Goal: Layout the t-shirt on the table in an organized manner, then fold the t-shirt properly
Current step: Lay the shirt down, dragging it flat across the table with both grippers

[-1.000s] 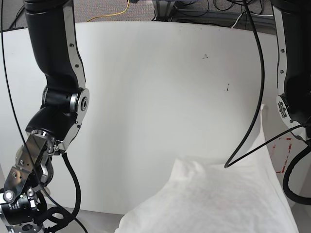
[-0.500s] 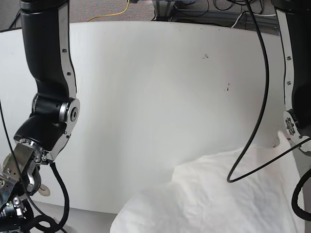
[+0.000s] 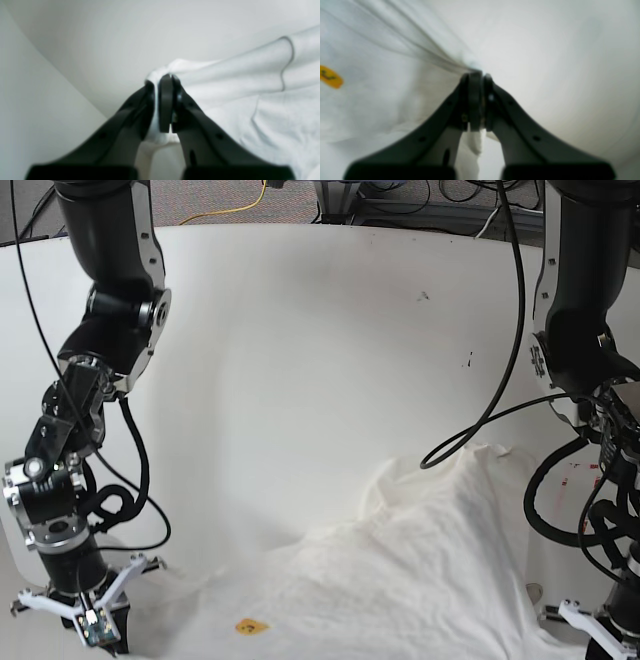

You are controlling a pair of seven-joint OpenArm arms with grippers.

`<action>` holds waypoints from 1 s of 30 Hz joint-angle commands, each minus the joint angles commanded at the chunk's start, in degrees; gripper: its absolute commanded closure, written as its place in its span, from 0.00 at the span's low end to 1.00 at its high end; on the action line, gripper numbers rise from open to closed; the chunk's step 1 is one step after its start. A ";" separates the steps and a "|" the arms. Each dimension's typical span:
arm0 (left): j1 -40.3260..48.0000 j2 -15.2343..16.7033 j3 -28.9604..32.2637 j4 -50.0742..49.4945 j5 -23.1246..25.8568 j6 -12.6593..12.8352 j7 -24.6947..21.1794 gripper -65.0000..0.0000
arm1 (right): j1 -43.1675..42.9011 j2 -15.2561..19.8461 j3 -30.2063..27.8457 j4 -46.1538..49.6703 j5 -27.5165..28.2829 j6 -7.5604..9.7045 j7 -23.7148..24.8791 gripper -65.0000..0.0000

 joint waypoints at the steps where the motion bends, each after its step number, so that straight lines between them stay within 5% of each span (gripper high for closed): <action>1: 1.58 0.44 -0.26 0.00 0.00 -1.05 0.88 1.00 | -1.93 0.00 0.44 0.44 0.00 0.18 0.00 0.97; 6: 10.64 2.99 -2.20 0.00 0.00 -6.51 4.75 1.00 | -10.73 -0.62 4.84 2.81 0.00 2.64 0.00 0.97; 16: 31.21 7.03 -5.45 0.00 0.00 -12.40 5.01 1.00 | -25.32 -4.22 10.20 4.13 -0.09 3.08 0.18 0.97; 30: 55.21 9.58 -3.16 -0.09 0.09 -12.79 5.10 1.00 | -39.21 -7.74 11.16 3.96 -0.53 3.08 0.44 0.98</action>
